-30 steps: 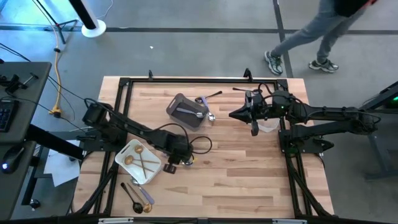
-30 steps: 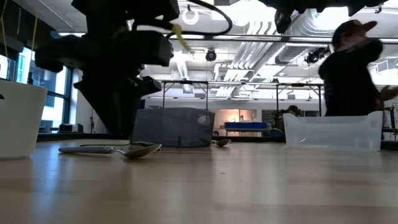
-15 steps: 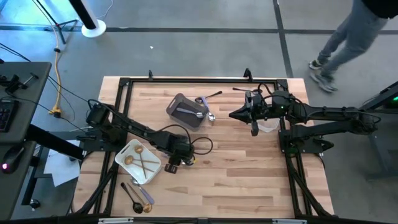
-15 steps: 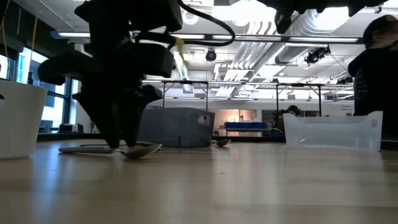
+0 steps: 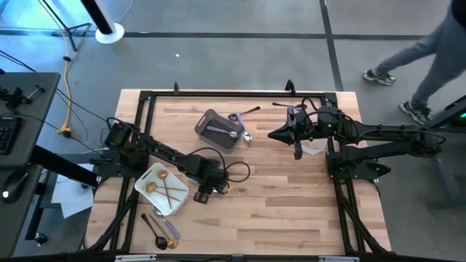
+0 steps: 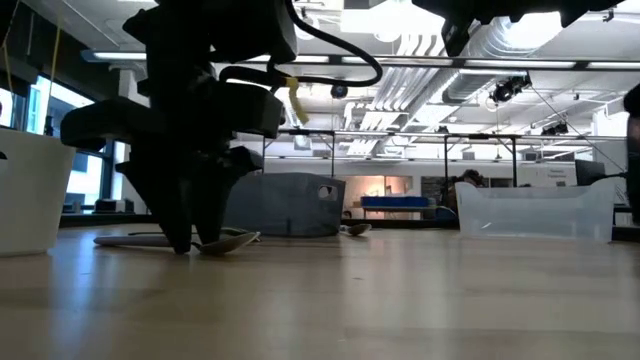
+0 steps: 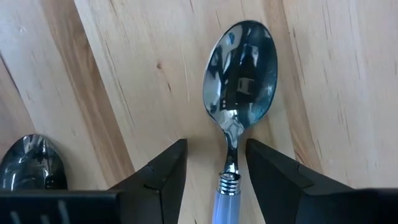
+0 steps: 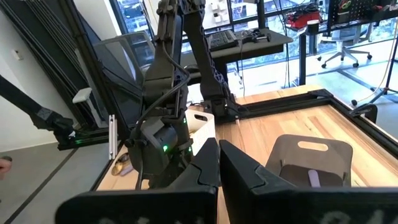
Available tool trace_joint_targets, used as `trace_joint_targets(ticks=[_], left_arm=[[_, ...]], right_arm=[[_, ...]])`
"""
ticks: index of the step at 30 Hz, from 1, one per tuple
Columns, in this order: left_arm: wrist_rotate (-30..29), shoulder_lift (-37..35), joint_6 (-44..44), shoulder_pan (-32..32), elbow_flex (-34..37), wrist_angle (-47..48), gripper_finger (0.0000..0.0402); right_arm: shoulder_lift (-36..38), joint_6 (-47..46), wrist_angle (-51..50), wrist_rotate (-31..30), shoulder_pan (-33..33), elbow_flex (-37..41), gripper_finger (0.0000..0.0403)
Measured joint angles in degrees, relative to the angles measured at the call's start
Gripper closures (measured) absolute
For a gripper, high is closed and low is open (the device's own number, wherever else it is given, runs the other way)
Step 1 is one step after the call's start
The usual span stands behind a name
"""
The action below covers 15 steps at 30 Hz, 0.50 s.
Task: Sort silverware by color (type)
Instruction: Put the center purple spoon into the black bin
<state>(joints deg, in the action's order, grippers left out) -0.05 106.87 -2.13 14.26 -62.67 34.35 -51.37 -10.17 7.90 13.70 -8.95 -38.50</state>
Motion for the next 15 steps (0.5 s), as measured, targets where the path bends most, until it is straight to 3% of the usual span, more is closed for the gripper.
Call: trace_joint_targets(ticks=[15], left_arm=[[0.5, 0.2, 0.0, 0.0, 0.1, 0.1, 0.0245]], right_arm=[[0.0, 0.1, 0.0, 0.0, 0.0, 0.0, 0.0402]])
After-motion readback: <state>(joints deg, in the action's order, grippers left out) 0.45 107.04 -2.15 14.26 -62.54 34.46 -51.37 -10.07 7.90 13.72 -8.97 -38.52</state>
